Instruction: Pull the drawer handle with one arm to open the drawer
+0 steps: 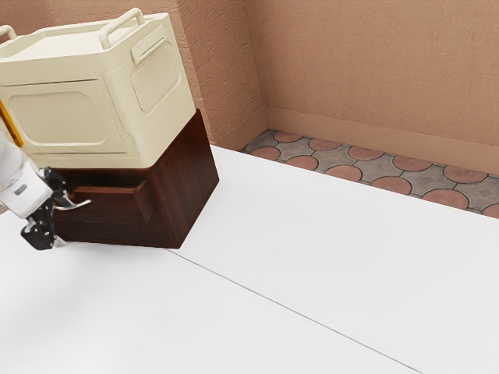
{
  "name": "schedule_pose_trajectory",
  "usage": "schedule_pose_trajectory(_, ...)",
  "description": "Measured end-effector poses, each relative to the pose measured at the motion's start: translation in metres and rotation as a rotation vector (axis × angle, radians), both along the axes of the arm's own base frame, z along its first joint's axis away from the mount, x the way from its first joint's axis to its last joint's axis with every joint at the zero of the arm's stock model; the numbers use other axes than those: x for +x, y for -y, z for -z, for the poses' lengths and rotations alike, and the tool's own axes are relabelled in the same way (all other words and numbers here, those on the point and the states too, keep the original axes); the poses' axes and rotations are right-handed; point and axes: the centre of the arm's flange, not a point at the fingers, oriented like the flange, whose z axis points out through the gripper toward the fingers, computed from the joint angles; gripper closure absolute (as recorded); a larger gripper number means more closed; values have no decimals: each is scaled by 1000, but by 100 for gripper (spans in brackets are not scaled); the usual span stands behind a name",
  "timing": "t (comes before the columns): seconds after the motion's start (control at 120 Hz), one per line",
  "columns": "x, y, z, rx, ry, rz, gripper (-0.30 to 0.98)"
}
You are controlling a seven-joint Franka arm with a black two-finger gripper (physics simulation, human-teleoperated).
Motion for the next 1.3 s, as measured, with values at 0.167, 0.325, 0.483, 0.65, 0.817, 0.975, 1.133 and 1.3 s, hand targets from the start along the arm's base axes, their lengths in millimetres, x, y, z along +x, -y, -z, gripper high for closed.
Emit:
schedule_pose_trajectory(0.167,-20,6,-1,-1,8,-12,4)
schedule_pose_trajectory(0.325,-30,9,1,-6,9,-20,1)
schedule_pose_trajectory(0.483,-36,18,4,-6,6,-15,2)
schedule_pose_trajectory(0.65,-48,27,2,3,13,-18,3)
schedule_pose_trajectory(0.817,-63,37,1,16,16,-25,3)
schedule_pose_trajectory(0.975,-78,42,2,23,18,-39,1)
schedule_pose_trajectory(1.133,-93,43,3,20,20,-57,1)
schedule_pose_trajectory(1.3,-104,51,6,20,15,-66,1)
